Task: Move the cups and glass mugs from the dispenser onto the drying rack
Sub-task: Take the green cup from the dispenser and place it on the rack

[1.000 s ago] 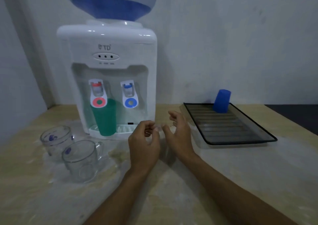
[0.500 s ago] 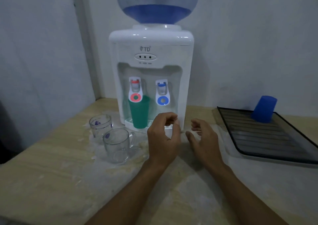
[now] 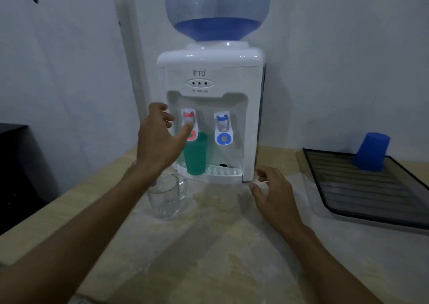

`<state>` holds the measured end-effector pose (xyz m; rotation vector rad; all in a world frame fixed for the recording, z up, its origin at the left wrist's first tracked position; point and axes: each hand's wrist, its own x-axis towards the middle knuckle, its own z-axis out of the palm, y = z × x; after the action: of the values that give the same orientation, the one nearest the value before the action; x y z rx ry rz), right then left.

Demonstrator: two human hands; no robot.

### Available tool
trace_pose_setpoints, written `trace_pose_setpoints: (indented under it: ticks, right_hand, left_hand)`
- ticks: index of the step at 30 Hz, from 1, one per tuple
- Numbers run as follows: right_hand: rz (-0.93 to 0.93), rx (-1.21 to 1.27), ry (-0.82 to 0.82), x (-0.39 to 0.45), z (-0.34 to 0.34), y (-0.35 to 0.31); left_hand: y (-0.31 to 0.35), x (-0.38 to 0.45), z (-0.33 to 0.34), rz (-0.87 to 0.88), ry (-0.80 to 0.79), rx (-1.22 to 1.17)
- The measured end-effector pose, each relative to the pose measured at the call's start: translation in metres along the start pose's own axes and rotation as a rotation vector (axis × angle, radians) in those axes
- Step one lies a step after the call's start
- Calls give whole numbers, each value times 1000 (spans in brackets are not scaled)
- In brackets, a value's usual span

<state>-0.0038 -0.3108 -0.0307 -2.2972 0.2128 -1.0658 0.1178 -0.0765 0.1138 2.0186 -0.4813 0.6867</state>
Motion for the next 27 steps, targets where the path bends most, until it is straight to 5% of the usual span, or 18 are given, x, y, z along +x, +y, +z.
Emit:
trace_pose_setpoints:
  ticks: [4,7,27]
  right_hand:
    - [7,11,5,-1,-1,-3]
    - [21,16,10,-1,-2,-4]
    - [9,9,-11,-2,-3,-2]
  left_hand:
    - [-9,27,-2,-103,-317,169]
    - [-8,30,7,-66,-411,135]
    - [-18,31,27,-268,-500,8]
